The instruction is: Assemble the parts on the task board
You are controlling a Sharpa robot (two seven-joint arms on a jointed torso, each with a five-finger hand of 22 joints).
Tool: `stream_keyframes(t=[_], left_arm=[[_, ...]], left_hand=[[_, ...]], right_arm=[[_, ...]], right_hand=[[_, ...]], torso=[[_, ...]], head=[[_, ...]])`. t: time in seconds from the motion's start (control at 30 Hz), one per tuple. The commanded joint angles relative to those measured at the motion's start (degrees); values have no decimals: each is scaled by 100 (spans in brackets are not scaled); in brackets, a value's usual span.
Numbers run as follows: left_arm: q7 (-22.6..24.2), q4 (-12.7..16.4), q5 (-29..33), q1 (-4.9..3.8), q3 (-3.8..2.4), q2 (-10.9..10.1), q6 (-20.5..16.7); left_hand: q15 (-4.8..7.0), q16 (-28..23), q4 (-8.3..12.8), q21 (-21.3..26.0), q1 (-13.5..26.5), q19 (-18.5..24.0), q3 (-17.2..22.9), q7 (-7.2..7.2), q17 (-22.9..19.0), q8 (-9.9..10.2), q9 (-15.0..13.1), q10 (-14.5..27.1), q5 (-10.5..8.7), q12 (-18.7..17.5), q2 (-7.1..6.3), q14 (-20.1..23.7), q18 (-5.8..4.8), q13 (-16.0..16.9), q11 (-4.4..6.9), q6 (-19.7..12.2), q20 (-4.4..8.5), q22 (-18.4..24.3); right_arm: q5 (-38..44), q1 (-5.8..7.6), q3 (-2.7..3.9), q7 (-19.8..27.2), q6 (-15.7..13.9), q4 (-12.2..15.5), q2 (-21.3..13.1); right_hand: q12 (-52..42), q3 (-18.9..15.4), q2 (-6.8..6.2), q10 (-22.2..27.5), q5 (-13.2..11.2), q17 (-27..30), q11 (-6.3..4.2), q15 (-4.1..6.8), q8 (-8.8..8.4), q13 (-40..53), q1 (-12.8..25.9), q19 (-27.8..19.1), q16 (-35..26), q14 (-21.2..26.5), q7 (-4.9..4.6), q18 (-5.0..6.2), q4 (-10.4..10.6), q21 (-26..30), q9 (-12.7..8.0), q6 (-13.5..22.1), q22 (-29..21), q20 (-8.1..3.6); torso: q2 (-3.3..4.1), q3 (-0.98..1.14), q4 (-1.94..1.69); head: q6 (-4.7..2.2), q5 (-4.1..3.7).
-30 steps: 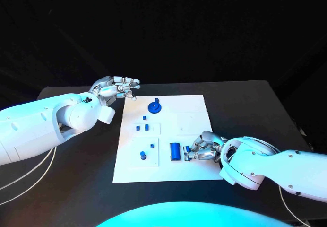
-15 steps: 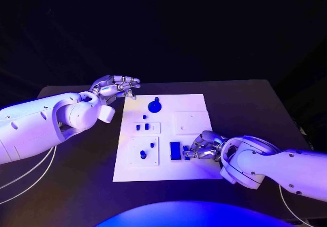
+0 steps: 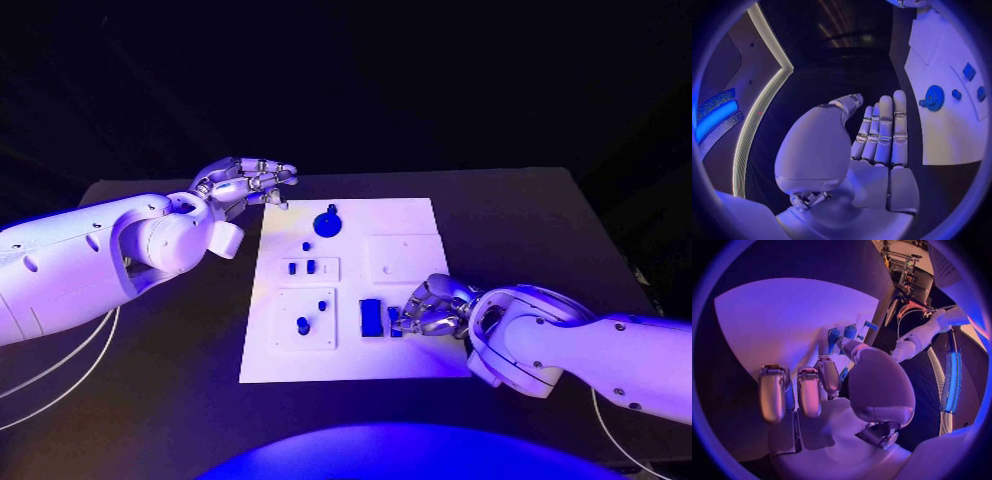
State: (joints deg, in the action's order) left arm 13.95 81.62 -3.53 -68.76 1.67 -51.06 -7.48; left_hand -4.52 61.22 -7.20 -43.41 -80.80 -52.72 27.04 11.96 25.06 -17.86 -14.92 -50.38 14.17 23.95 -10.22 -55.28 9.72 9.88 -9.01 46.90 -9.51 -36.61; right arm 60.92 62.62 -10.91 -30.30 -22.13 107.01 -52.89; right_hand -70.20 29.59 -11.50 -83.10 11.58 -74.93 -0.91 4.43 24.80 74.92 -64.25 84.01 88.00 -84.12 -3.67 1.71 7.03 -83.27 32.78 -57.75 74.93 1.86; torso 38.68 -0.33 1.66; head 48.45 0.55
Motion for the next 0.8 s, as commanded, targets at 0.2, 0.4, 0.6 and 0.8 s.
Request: stream_keyframes(t=[0.2,0.4,0.6,0.8], left_arm=[[13,5,33,-3,-4,15,91],[8,4,32,-3,-4,15,89],[8,4,31,-3,-4,17,90],[7,3,31,-3,-4,18,90]], left_hand=[[-9,9,-32,37,1,-23,-9,75,-7,-34,-5,49,14,24,73,38,80,-8,4,-41,-26,8],[-9,9,-32,37,1,-23,-9,75,-7,-34,-5,49,14,24,73,38,80,-8,4,-41,-26,8],[-9,9,-32,37,1,-23,-9,75,-7,-34,-5,49,14,24,73,38,80,-8,4,-41,-26,8],[-9,9,-32,37,1,-23,-9,75,-7,-34,-5,49,14,24,73,38,80,-8,4,-41,-26,8]], right_arm=[[30,-17,-13,142,164,-60,32],[20,-16,-12,165,182,-195,97],[22,-16,-12,218,215,-323,148],[40,-16,-11,267,210,-400,187]], right_hand=[[4,-51,6,-11,-165,-1052,16,-10,-52,463,68,402,17,-499,13,-41,69,21,-19,-46,1334,2],[-23,-66,8,-22,-224,-1067,15,-11,-53,478,85,401,23,-502,16,-40,89,24,-20,-56,1333,4],[-37,-49,-8,-31,-595,-1080,-6,5,-49,488,-127,397,28,-504,41,-37,-36,37,-16,-89,1330,-4],[-55,-76,-24,-39,-823,-1096,-3,5,-55,499,-182,400,34,-507,36,-40,-57,26,-21,-105,1333,-7]], torso=[[1,2,-6],[2,-2,-2],[4,4,-5],[4,3,1]], head=[[0,4],[13,1],[46,14],[98,16]])
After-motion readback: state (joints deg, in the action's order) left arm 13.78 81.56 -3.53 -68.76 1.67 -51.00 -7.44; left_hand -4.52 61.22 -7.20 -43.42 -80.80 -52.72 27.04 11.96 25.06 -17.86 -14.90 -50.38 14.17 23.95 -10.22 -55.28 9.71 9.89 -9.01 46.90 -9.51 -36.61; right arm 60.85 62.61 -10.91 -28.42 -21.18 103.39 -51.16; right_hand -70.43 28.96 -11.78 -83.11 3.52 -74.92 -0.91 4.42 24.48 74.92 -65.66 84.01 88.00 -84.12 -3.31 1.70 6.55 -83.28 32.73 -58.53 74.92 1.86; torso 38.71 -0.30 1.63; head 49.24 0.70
